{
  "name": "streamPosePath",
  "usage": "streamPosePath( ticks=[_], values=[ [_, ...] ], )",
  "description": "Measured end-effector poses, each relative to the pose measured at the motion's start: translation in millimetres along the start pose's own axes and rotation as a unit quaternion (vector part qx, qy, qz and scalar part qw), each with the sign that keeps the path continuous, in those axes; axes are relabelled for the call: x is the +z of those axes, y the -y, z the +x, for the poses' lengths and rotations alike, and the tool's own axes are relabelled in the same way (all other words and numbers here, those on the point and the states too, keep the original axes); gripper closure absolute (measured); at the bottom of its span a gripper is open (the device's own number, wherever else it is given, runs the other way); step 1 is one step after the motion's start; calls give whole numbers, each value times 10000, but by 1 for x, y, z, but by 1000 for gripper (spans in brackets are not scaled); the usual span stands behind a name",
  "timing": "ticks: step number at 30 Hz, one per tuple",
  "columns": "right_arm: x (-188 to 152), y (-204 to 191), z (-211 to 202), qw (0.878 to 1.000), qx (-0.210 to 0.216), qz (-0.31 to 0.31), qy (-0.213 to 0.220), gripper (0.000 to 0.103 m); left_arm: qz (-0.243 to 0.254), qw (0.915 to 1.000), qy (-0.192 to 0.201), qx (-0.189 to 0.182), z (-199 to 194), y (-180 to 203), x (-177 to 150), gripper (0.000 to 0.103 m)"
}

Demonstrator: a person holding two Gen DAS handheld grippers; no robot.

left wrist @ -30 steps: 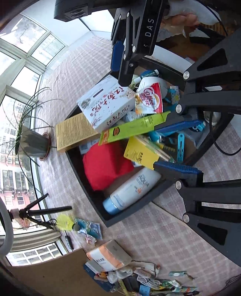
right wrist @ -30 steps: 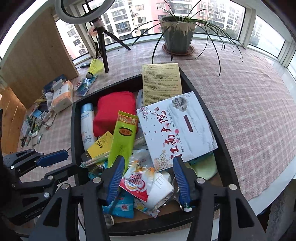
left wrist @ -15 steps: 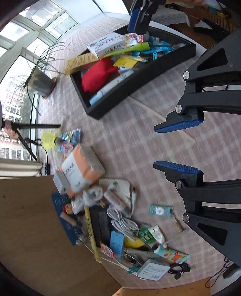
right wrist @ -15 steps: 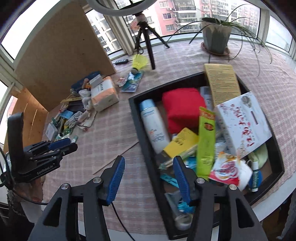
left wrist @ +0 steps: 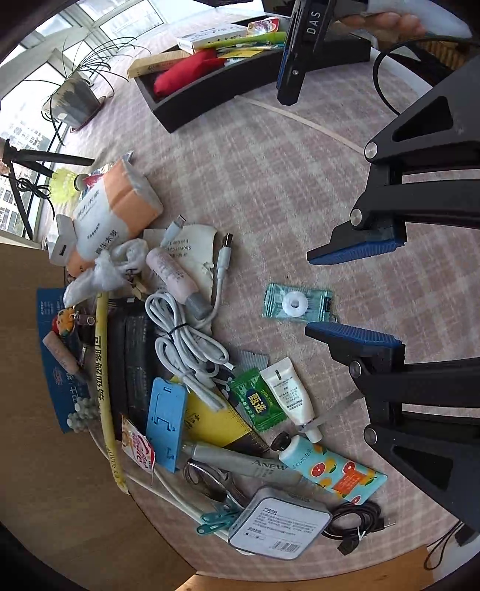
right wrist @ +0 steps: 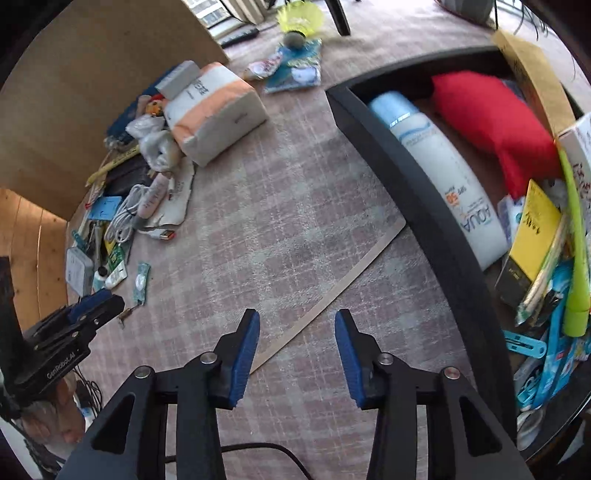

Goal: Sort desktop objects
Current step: 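Grasp the mint candy packet with the left gripper while the right grasps the wooden stick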

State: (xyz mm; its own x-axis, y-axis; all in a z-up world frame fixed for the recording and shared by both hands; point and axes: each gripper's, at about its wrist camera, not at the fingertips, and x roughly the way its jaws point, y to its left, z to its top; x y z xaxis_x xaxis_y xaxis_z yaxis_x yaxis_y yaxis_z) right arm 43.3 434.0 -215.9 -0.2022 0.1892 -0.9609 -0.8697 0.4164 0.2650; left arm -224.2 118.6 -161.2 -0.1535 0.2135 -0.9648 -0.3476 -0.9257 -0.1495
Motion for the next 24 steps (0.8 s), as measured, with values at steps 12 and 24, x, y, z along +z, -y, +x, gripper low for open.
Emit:
streamPosePath(
  ticks=[12, 24],
  values=[
    [4, -12, 21, 9969, -771, -134, 3, 70, 234, 9995, -191, 84, 29, 1, 10, 68],
    [-10, -41, 25, 9920, -725, -1036, -8, 95, 184, 9997, -104, 89, 31, -10, 8, 83]
  ],
)
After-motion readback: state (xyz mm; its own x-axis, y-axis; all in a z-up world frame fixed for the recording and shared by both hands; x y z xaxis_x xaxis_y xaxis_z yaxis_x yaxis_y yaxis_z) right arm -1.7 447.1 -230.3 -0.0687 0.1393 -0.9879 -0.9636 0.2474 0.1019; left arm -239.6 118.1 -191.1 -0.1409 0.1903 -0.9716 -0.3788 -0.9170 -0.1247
